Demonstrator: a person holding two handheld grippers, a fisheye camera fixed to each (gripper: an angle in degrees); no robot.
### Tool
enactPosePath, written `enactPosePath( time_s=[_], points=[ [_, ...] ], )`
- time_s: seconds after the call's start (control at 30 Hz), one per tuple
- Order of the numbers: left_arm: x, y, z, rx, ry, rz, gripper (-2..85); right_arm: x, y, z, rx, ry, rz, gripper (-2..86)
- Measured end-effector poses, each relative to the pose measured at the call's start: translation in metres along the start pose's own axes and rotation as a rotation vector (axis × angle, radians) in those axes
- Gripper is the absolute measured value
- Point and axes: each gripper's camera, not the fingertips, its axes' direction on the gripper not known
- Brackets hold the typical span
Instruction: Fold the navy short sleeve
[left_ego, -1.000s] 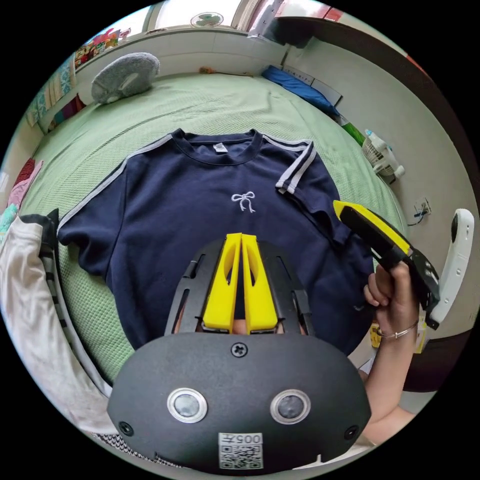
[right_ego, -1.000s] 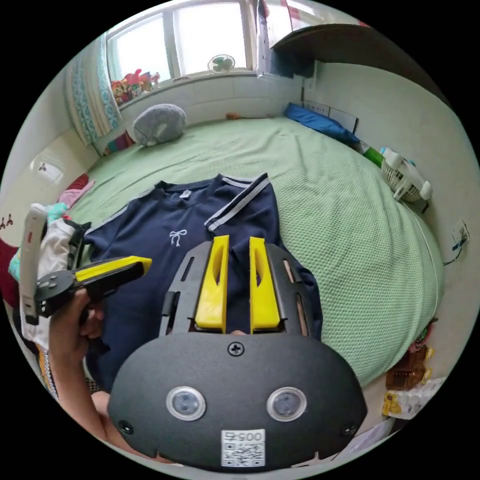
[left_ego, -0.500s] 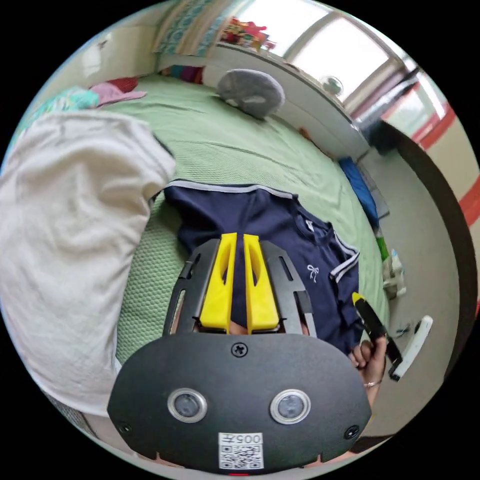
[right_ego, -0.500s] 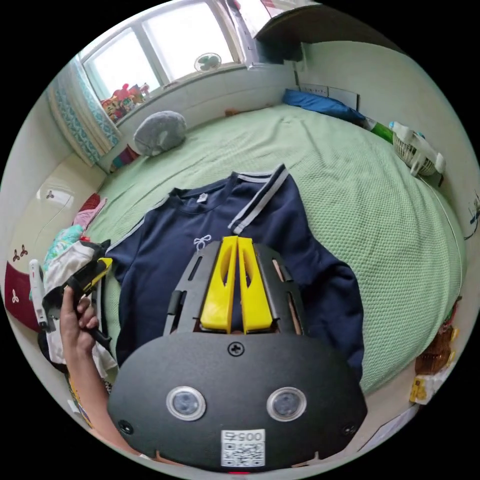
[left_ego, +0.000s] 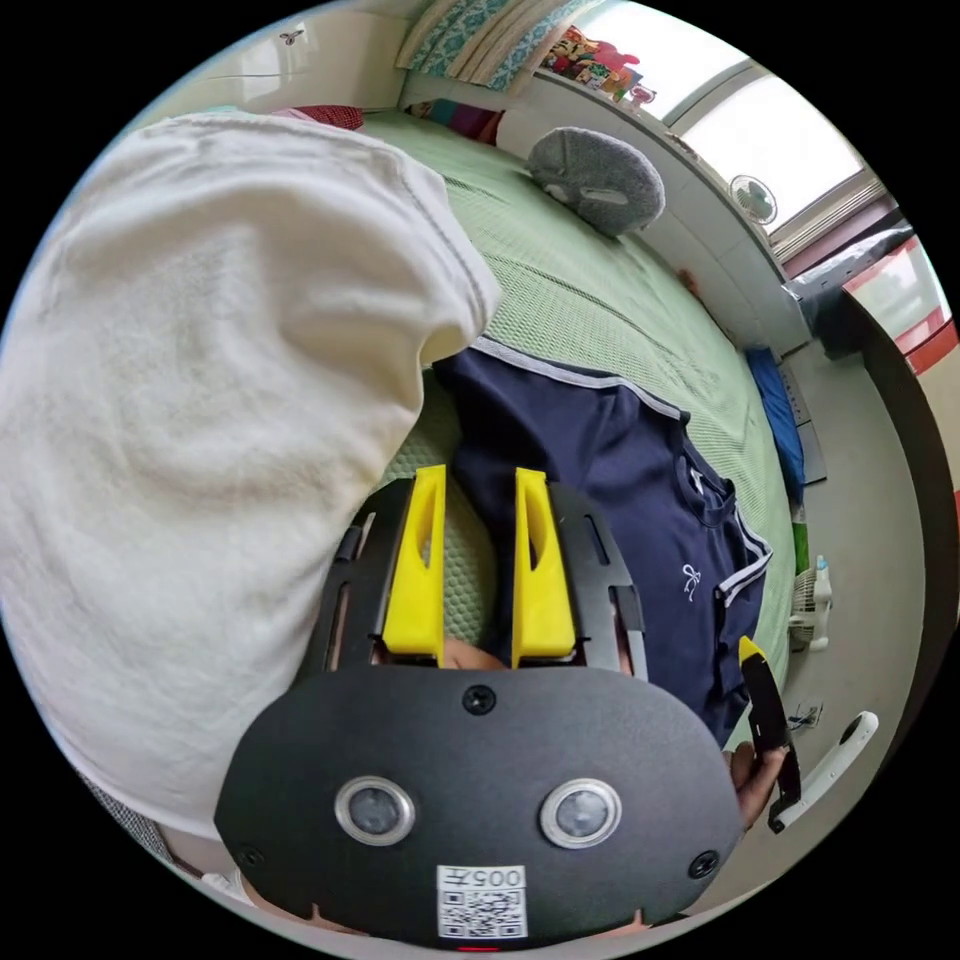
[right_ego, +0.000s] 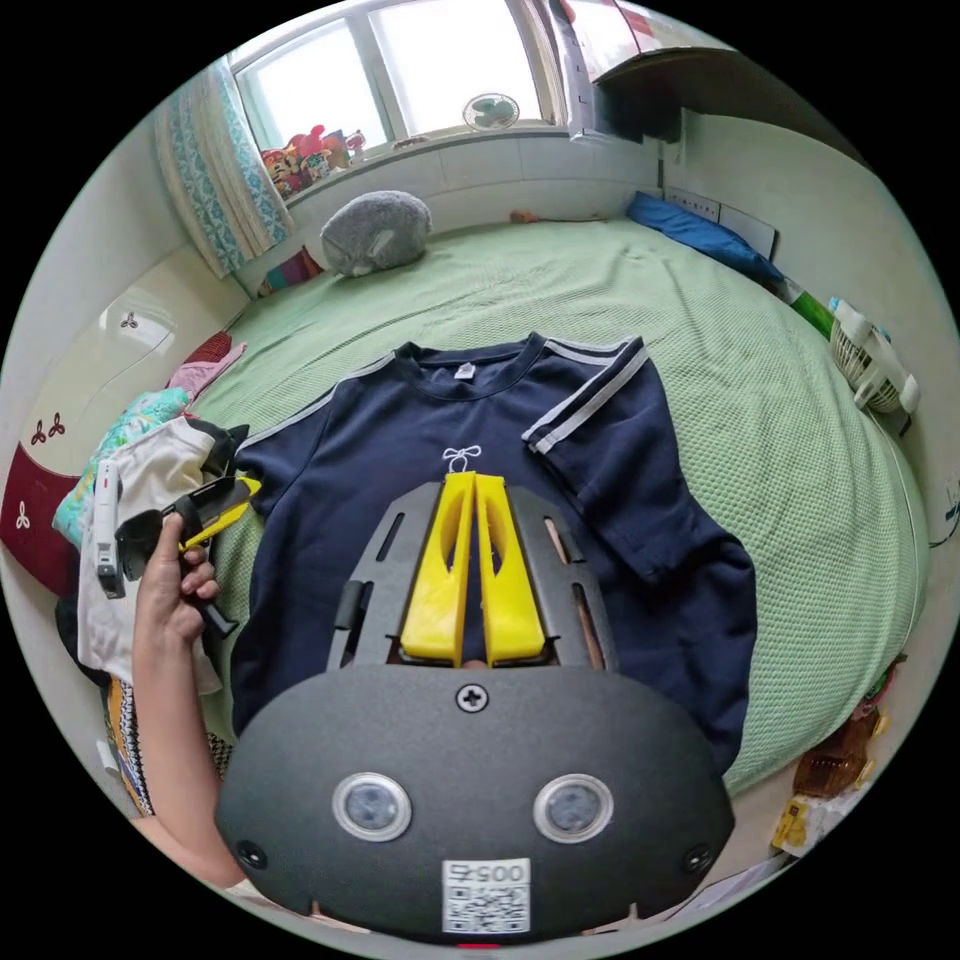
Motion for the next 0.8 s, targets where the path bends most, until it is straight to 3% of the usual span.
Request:
enactPosePath(
  time_s=[0.27, 0.43, 0.8],
  points=[
    [-0.043, -0.008, 0.004, -0.055, 0.103, -0.139, 4.0, 0.004, -0.007, 0.01, -0.024, -0.009, 0.004, -1.2],
    [-0.054, 0.002, -0.03, 0.041, 0.071, -0.117, 1.8, 0.004, -0.01, 0.011, -0.021, 0.007, -0.005, -1.2],
    [-0.088, -0.001, -0.012, 0.014, 0.066, -0.172, 6.1, 0.001, -0.017, 0.021, -0.04, 0.011, -0.016, -1.1]
  ],
)
